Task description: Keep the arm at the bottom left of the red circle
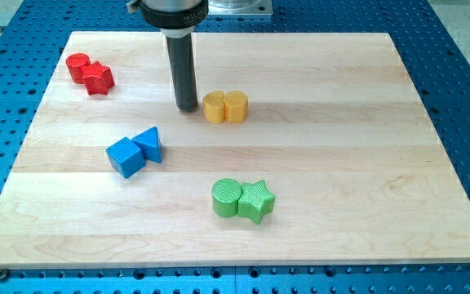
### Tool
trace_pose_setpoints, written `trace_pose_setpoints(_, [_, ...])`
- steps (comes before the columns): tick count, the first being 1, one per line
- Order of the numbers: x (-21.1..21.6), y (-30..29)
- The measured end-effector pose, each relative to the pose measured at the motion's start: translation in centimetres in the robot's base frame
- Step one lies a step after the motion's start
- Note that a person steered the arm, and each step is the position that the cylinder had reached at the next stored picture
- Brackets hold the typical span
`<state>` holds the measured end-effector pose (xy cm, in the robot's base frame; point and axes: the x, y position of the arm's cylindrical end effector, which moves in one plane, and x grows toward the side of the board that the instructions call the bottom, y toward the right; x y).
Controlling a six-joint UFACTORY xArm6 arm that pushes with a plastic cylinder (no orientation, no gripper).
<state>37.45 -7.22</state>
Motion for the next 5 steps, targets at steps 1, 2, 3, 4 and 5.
trace_pose_setpoints(1, [0.0, 0.0])
trace_pose_setpoints(2, [1.0, -0.5])
trace_pose_setpoints(3, [1.1, -4.3])
trace_pose_setpoints(4, [-0.9, -7.5])
trace_pose_setpoints(5, [1.1, -20.4])
